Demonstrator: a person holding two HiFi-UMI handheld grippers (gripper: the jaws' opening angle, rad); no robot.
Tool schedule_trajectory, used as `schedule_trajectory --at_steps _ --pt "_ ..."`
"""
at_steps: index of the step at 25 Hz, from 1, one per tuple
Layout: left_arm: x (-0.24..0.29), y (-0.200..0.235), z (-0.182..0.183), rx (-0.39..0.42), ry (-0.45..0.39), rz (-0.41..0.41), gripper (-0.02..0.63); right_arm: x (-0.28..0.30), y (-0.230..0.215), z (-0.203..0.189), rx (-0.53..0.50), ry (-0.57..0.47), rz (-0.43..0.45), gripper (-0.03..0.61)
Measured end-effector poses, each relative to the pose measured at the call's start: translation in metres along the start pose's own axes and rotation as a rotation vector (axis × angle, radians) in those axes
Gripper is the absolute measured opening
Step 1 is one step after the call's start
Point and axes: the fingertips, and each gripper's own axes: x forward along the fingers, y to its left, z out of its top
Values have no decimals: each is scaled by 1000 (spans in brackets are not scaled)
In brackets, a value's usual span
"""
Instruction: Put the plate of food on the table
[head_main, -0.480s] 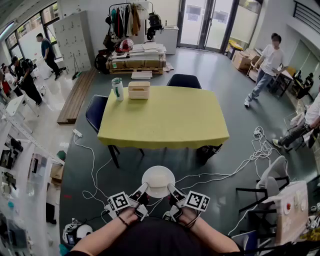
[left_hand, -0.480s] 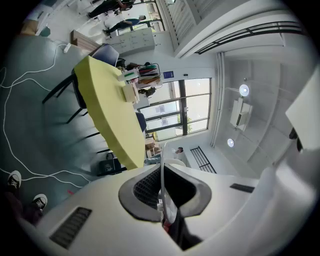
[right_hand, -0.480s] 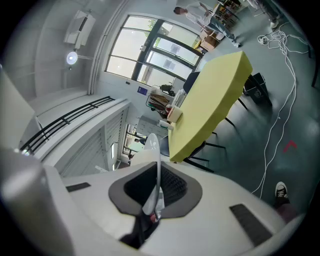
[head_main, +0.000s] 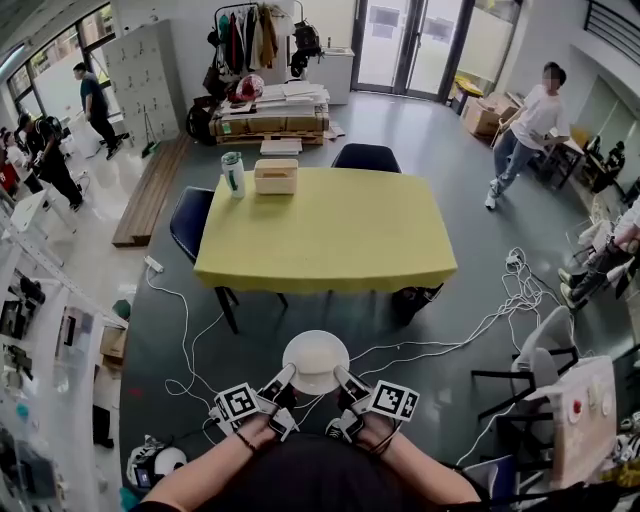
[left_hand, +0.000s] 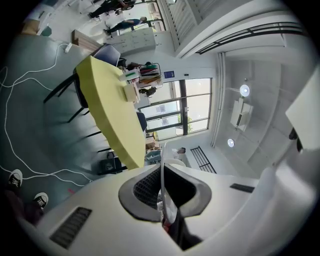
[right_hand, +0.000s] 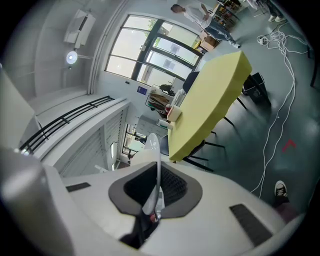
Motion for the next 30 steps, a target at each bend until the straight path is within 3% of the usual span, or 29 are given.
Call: schedule_trajectory --at_steps 2,7,13,16,21,25,30 --pt "-3 2 0 7 4 5 18 -1 1 -2 -12 -2 2 25" --pt "-3 -10 -2 -58 -3 -67 18 0 5 -6 -22 -4 5 25" --pt "-14 4 2 31 24 17 18 -1 6 -13 -16 -10 -3 25" --pt "-15 0 2 3 25 -11 18 0 6 -16 -13 -11 -7 25" --pt "-22 4 9 31 31 20 18 5 11 -21 -13 -13 -13 25" --pt "-25 -3 12 -16 24 -29 18 9 16 -26 -26 -14 -12 25" --pt "-32 2 20 56 32 -14 18 11 20 -30 -53 -26 -15 25"
